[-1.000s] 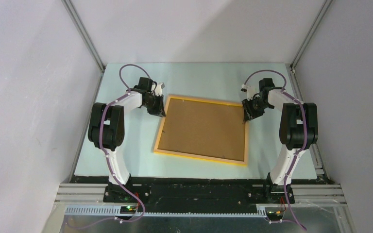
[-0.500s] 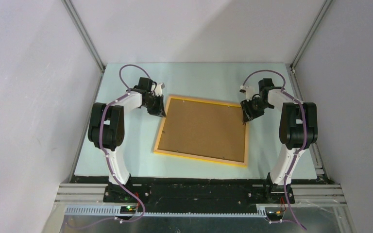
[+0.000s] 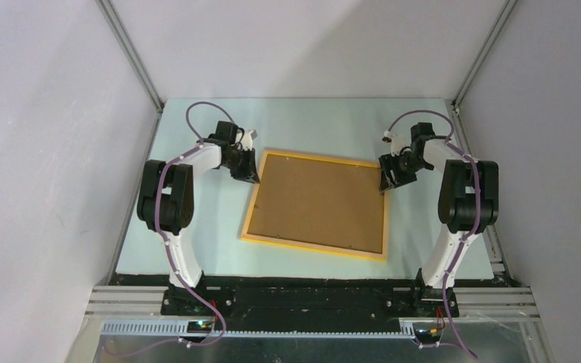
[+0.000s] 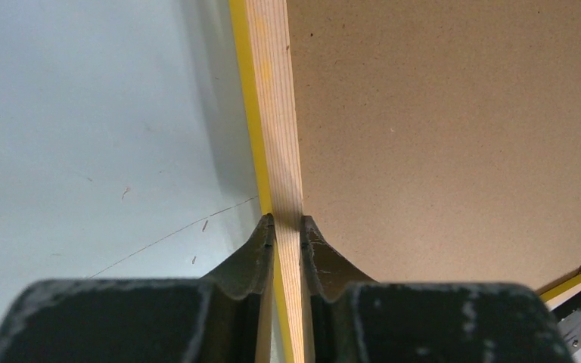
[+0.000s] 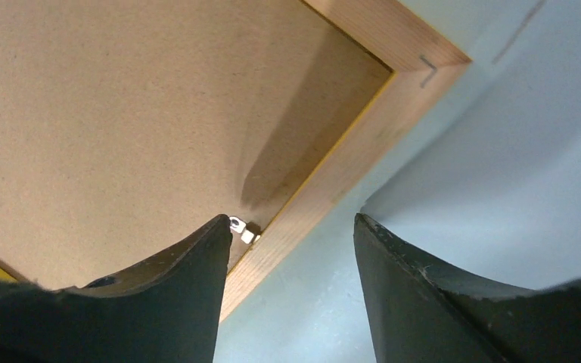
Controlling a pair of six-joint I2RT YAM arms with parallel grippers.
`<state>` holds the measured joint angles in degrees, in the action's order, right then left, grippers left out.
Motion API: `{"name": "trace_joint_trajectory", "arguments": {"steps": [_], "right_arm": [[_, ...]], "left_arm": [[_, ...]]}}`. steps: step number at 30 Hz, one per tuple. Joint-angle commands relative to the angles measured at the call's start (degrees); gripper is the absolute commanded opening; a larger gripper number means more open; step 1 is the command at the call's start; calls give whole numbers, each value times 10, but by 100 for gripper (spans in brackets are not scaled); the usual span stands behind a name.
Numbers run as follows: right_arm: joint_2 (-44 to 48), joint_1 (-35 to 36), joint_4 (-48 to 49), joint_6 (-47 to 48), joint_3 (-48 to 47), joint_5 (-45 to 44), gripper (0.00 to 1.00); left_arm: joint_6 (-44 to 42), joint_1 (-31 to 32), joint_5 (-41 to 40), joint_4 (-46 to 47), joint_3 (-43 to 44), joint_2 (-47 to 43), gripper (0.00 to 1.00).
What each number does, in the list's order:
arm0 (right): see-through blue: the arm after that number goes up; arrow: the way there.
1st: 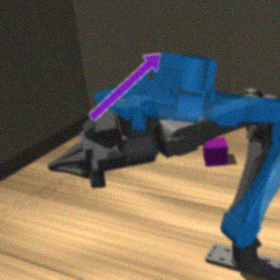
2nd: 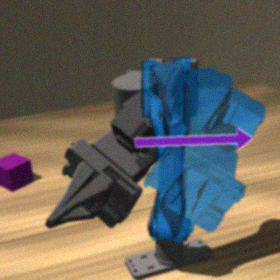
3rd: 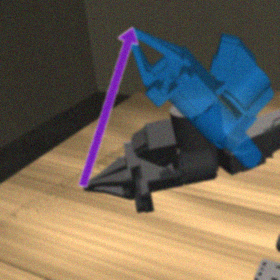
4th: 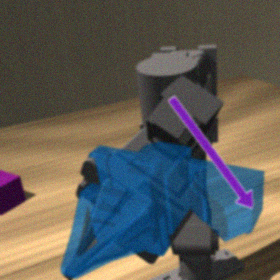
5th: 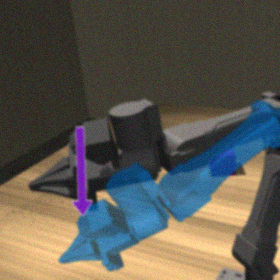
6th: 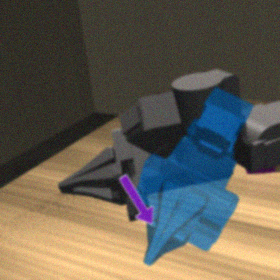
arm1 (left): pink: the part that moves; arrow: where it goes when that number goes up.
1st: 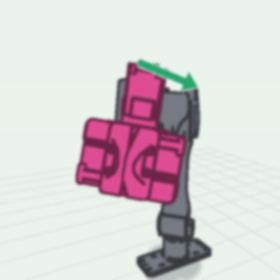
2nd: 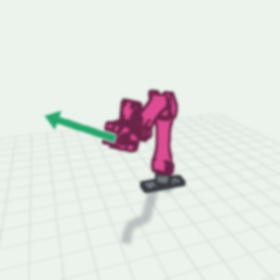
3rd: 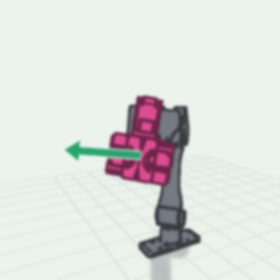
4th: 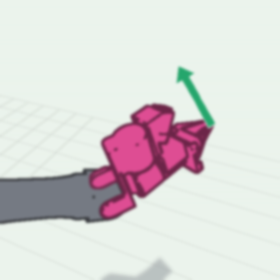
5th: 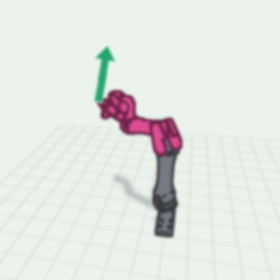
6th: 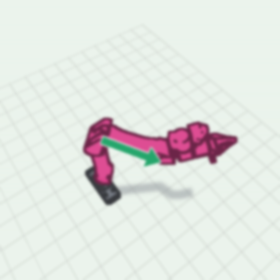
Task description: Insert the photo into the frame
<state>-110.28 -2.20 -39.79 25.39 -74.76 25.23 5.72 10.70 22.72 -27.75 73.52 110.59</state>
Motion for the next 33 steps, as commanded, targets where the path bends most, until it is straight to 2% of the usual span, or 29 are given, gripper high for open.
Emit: {"name": "trace_joint_trajectory", "arguments": {"steps": [1,11,24,33], "right_arm": [[36,-4,15,-42,9,-19,66],[67,51,62,-49,-27,-101,68],[-47,97,18,-29,-211,-82,66],[-112,140,18,-14,-242,-100,66]], "left_arm": [[5,9,28,-38,-16,9,0],[3,9,25,-38,-17,14,0],[-4,9,18,-38,-19,14,0],[-4,9,21,-39,-18,19,0]]}}
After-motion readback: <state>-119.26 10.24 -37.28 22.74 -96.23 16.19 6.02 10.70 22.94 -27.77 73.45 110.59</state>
